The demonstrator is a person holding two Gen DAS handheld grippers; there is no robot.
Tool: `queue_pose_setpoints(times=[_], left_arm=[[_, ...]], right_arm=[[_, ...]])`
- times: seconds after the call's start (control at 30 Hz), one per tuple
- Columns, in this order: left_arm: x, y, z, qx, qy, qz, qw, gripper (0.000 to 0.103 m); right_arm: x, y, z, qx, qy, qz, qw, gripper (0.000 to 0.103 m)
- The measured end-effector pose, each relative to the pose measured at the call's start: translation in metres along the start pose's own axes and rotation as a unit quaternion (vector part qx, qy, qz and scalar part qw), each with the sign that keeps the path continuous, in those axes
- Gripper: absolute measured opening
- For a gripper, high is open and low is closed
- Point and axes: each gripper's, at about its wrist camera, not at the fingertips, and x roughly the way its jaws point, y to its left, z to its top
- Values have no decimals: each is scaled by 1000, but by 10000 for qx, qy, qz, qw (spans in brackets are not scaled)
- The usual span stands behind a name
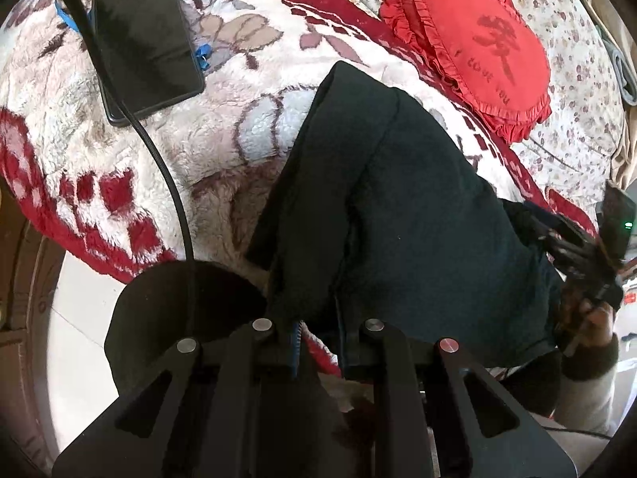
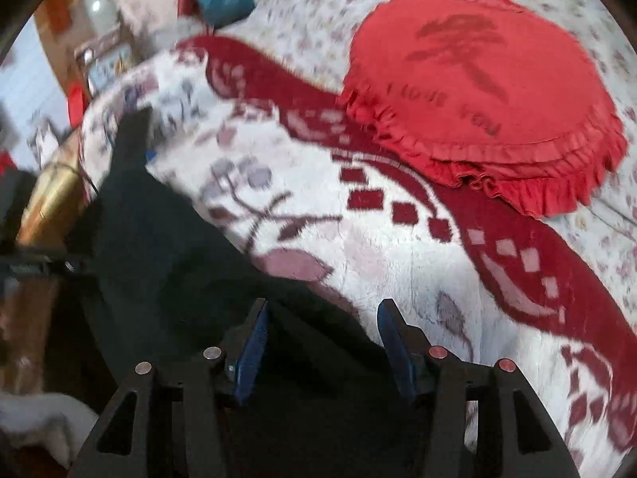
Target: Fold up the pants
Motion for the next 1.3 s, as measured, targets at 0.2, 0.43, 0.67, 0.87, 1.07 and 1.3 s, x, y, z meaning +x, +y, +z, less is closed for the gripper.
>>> queue_pose_setpoints(times=[0.2, 0.43, 0.67, 0.87, 1.07, 1.3], left_arm=[[-1, -3, 6, -38, -45, 19, 10000, 12], [-9, -16, 30, 163, -390, 89, 9991, 12], [5, -12, 32, 187, -275, 166, 9993, 13], [-2, 13, 17, -102, -138, 100, 9998, 28], [-27, 12, 11, -120, -395, 466, 9981, 33], [-69, -16, 13, 278, -1018, 696, 9920, 33]], right_arm=[[-4, -15, 6, 482, -285, 300, 9980, 7], [-26, -31, 50, 537, -734, -33, 9958, 3], [-15, -60, 60, 1155, -818, -53, 9899, 0], [-44, -74, 17, 1519, -625, -116, 9864, 25], [-117, -100, -63, 2009, -799, -457, 9753, 42], [-185, -149, -168, 3112, -697, -1300, 9388, 49]])
